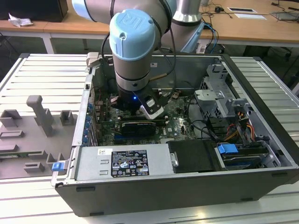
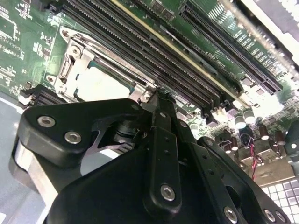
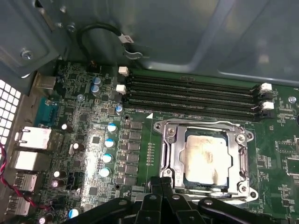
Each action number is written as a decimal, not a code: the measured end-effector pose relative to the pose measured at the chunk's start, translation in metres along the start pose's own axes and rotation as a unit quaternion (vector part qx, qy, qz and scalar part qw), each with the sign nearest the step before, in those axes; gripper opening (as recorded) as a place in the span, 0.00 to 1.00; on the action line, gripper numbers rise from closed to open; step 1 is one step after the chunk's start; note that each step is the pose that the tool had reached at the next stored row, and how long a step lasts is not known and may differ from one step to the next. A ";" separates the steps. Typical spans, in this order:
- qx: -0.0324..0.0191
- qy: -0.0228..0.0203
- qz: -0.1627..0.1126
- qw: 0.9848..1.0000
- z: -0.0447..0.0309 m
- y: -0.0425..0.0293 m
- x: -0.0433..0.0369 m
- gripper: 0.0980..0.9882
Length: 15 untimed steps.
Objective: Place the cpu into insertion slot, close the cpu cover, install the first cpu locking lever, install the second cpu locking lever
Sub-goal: 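Install the second cpu locking lever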
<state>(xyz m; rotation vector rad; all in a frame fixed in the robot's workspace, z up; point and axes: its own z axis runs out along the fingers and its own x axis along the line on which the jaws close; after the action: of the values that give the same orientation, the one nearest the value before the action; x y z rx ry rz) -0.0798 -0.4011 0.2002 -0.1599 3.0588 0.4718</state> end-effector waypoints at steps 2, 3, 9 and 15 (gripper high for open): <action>-0.003 0.000 0.000 1.000 0.0006 -0.0006 0.0001 0.01; -0.003 0.000 0.000 1.000 0.0006 -0.0007 0.0001 0.01; -0.003 0.000 0.000 1.000 -0.0083 0.0018 -0.0036 0.01; -0.003 0.000 0.000 1.000 -0.0157 0.0027 -0.0141 0.01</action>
<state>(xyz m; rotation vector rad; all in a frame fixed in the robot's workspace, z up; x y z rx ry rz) -0.0665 -0.4019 0.2168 -0.1594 3.0582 0.4799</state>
